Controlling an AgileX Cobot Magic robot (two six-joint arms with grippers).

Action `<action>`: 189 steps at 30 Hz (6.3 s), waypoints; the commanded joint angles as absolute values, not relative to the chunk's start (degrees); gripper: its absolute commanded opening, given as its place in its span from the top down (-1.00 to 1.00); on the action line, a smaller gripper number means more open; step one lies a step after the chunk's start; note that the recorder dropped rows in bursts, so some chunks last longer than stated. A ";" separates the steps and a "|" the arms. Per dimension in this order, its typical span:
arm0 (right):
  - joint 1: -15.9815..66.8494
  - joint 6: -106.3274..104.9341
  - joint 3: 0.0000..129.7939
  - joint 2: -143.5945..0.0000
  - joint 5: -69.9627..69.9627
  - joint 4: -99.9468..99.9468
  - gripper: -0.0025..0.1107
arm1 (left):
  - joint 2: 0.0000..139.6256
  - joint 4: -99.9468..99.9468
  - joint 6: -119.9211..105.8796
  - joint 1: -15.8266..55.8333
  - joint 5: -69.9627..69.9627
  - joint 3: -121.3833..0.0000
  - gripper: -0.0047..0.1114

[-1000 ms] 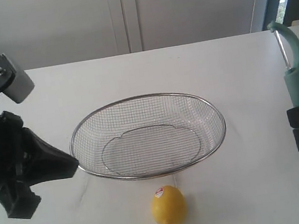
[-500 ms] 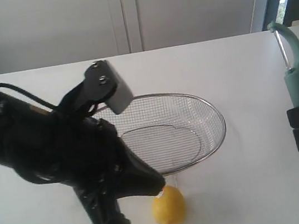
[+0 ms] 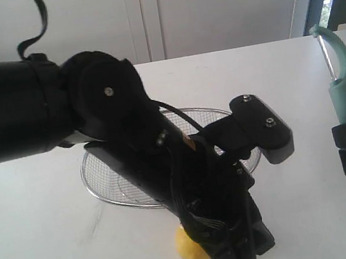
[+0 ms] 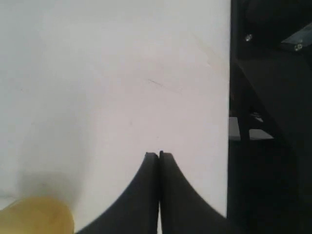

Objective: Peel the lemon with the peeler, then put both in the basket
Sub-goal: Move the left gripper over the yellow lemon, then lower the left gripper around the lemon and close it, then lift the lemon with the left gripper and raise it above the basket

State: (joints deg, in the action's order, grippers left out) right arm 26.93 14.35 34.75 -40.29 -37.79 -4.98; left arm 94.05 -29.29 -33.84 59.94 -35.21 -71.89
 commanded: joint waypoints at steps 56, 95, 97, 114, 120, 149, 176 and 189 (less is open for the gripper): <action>26.82 13.70 34.81 -40.04 -37.16 -5.32 0.96 | 103.67 3.91 38.84 60.70 -39.99 -74.46 -0.36; 26.82 13.70 34.81 -40.04 -37.16 -5.32 0.96 | 109.72 8.46 32.42 60.70 -34.18 -74.46 -0.36; 26.82 13.70 34.81 -40.04 -37.16 -5.32 0.96 | 110.37 8.60 31.92 60.70 -34.18 -74.46 -0.36; 26.82 13.70 34.81 -40.04 -37.16 -5.32 0.96 | 112.55 8.60 28.23 60.70 -32.39 -74.46 -0.35; 26.82 13.70 34.81 -40.04 -37.16 -5.32 0.96 | 112.55 8.60 28.23 60.70 -33.10 -74.46 -0.08; 26.82 13.70 34.81 -40.04 -37.16 -5.32 0.96 | 105.29 6.11 28.23 60.70 -38.53 -76.96 0.92; 26.82 13.70 34.81 -40.04 -37.16 -5.32 0.96 | 94.77 52.25 4.67 60.17 -61.52 -77.34 0.92; 26.82 13.70 34.81 -40.04 -37.16 -5.32 0.96 | 87.68 33.04 -5.67 45.94 -56.98 -76.51 0.92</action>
